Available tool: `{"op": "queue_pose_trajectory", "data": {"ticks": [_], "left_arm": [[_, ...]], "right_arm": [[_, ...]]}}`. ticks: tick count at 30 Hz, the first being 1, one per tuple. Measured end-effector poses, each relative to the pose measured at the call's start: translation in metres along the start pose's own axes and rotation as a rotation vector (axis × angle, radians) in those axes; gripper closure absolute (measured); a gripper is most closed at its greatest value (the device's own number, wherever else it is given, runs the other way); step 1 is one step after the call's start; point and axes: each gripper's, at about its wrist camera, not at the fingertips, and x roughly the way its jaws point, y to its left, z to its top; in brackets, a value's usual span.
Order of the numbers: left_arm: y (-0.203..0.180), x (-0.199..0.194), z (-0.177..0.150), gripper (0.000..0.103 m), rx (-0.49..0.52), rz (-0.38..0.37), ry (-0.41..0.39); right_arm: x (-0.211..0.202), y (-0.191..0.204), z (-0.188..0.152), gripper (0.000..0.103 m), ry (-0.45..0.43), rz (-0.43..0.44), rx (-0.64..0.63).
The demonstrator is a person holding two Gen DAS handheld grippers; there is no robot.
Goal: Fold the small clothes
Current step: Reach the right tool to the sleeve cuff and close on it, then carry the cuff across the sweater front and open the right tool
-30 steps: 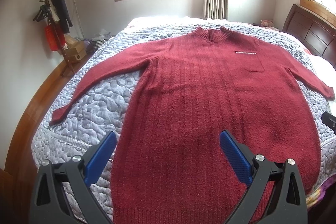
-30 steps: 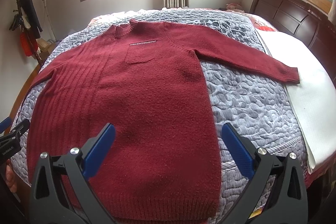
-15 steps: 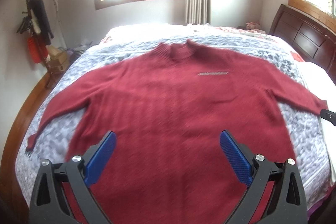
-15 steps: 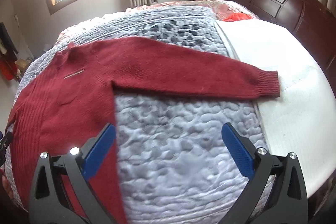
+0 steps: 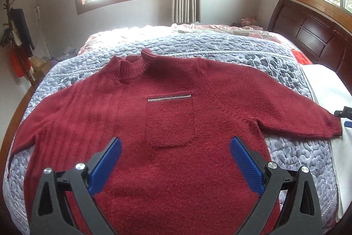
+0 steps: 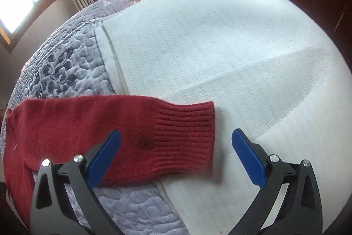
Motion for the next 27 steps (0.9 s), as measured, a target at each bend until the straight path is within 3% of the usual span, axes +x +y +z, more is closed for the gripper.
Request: {"op": "queue_pose_trajectory", "data": {"ticks": [3,5,6,8,11,12,19,27], "left_arm": [[0.006,0.009,-0.003,0.004,0.008,0.017,0.009],[0.013,0.016,-0.005,0.004,-0.001,0.032,0.02],[0.017,0.018,-0.005,0.004,-0.007,0.034,0.025],[0.024,0.021,-0.007,0.004,-0.02,0.036,0.035],[0.037,0.022,-0.01,0.004,-0.031,0.051,0.038],[0.041,0.022,-0.011,0.004,-0.034,0.057,0.039],[0.079,0.018,-0.024,0.004,-0.066,0.103,0.057],[0.125,0.019,-0.028,0.004,-0.105,0.183,0.078]], "right_arm": [[0.001,-0.006,0.003,0.004,-0.022,0.059,0.004],[0.002,-0.006,0.005,0.017,-0.029,0.069,-0.003],[0.005,-0.005,0.006,0.031,-0.02,0.074,-0.01],[0.007,-0.005,0.008,0.037,-0.013,0.056,-0.02],[0.01,-0.003,0.009,0.068,-0.01,0.004,-0.045],[0.011,-0.004,0.009,0.088,-0.002,-0.006,-0.048],[-0.017,0.0,0.001,0.094,-0.051,0.058,-0.048],[-0.067,0.092,-0.005,0.094,-0.087,0.219,-0.148]]}}
